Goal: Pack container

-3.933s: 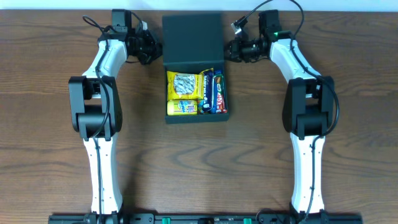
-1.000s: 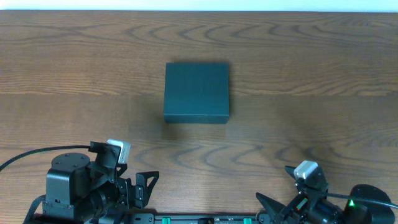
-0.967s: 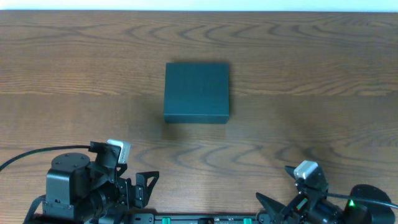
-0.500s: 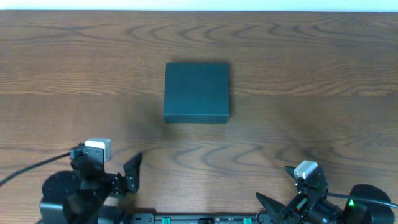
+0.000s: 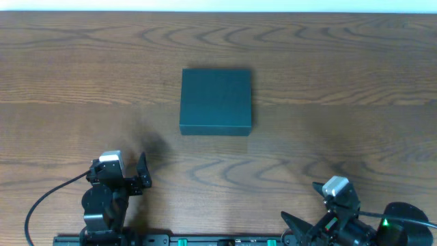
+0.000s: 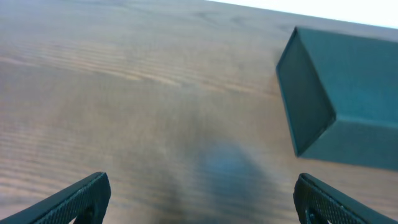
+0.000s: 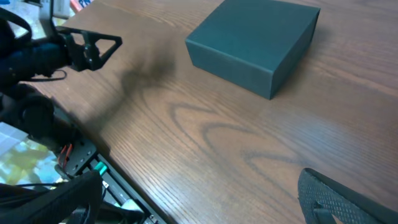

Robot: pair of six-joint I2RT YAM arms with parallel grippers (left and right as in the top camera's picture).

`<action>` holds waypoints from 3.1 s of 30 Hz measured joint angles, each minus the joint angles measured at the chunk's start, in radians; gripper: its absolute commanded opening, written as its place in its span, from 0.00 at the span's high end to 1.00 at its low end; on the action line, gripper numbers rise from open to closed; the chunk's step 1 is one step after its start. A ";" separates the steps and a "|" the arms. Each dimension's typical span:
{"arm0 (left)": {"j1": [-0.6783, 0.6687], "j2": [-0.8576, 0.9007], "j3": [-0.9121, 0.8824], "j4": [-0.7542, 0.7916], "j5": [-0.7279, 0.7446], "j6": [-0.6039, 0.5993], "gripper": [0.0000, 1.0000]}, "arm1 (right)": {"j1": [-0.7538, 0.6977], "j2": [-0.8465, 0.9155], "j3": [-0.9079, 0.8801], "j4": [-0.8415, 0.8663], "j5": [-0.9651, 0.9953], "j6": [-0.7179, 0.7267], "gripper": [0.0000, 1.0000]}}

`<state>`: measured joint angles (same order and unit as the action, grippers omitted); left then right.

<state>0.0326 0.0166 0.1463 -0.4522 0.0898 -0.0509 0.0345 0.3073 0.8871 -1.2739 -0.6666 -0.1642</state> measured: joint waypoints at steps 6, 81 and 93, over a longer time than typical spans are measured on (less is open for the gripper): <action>-0.003 -0.003 -0.002 0.019 0.000 0.000 0.05 | 0.000 0.000 0.000 -0.001 0.000 0.000 0.01; -0.003 -0.004 -0.002 0.024 0.000 0.003 0.05 | 0.000 -0.295 -0.717 0.544 0.433 0.078 0.01; -0.003 -0.004 -0.002 0.024 0.000 0.003 0.05 | 0.000 -0.295 -0.717 0.544 0.433 0.078 0.01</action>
<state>0.0299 0.0128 0.1440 -0.4286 0.0898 -0.0483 0.0345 0.0120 0.1699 -0.7296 -0.2337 -0.0864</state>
